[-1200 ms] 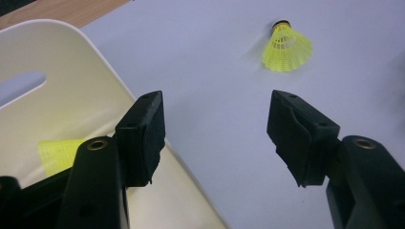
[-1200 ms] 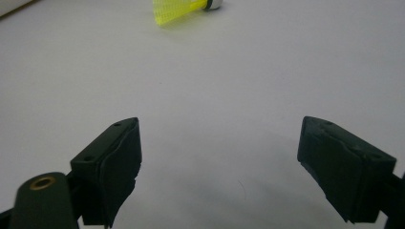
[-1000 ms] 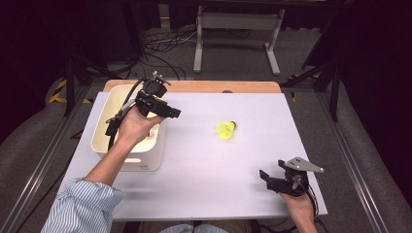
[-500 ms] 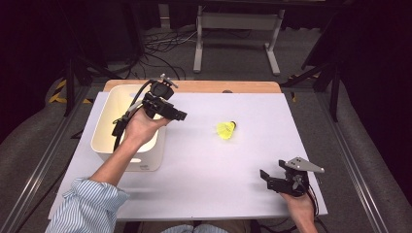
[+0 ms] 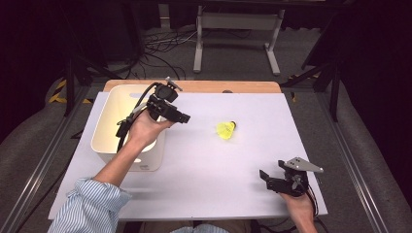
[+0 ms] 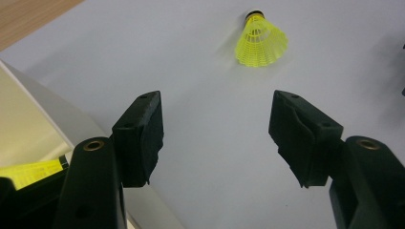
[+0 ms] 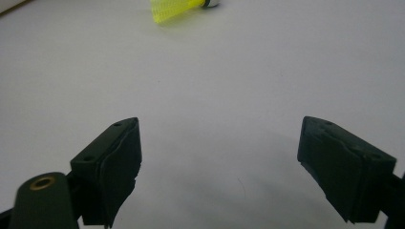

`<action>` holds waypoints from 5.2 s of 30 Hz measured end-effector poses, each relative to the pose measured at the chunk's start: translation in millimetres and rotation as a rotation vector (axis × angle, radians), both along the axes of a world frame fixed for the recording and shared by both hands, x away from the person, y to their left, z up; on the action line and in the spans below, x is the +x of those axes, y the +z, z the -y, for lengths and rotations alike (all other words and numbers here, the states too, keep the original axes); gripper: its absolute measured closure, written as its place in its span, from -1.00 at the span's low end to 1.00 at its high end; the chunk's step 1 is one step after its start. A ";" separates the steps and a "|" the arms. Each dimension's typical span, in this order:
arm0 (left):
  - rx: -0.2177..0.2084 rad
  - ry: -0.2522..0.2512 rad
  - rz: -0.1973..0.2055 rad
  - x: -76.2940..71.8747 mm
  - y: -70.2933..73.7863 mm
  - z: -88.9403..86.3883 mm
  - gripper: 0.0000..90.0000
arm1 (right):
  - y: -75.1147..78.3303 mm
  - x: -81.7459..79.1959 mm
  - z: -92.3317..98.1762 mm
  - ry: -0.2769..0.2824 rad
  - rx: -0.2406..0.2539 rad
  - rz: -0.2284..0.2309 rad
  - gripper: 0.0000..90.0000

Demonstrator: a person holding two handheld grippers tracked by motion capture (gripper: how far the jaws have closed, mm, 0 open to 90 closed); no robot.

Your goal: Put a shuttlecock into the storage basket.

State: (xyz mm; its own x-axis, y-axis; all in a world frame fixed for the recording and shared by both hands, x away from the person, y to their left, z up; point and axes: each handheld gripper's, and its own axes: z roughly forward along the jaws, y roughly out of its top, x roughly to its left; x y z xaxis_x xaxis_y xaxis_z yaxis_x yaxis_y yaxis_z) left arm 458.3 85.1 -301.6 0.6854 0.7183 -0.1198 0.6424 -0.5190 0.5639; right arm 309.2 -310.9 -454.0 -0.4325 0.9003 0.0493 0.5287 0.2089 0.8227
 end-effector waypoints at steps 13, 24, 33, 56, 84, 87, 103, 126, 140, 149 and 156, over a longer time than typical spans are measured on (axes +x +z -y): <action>0.012 -0.025 -0.004 -2.1 -4.5 6.9 -0.18 | -0.1 1.0 -0.7 -0.001 0.002 -0.002 -0.66; 0.022 -0.031 -0.011 -2.4 -12.4 8.7 -0.19 | 3.3 5.8 -8.4 0.035 -0.006 0.001 -0.58; 0.027 -0.024 -0.017 -1.5 -18.2 10.8 -0.18 | 15.3 19.1 -28.1 0.071 -0.020 0.013 -0.48; 0.020 -0.027 -0.031 7.5 -28.2 18.7 -0.18 | 22.1 68.5 -63.6 0.081 -0.005 -0.043 -0.33; 0.006 -0.030 -0.041 9.7 -32.6 20.3 -0.19 | 35.1 130.1 -109.0 0.047 -0.121 -0.173 0.10; 0.004 -0.031 -0.041 9.7 -32.7 20.3 -0.19 | 33.9 136.5 -111.1 0.032 -0.129 -0.189 0.15; 0.002 -0.035 -0.043 9.5 -32.7 19.8 -0.20 | 31.0 155.8 -123.7 -0.029 -0.195 -0.217 0.30; 0.000 -0.038 -0.049 9.0 -31.9 18.9 -0.18 | 23.7 159.0 -111.1 -0.117 -0.127 -0.297 0.88; 0.015 -0.043 -0.032 3.9 -28.4 18.9 -0.19 | 32.5 147.1 -102.2 -0.096 -0.120 -0.287 0.99; 0.031 -0.056 -0.022 -4.5 -25.9 23.9 -0.21 | 45.4 129.4 -105.5 -0.023 -0.132 -0.266 0.99; 0.045 -0.074 -0.027 -10.6 -25.1 26.6 -0.21 | 49.7 117.4 -111.0 0.021 -0.140 -0.263 0.99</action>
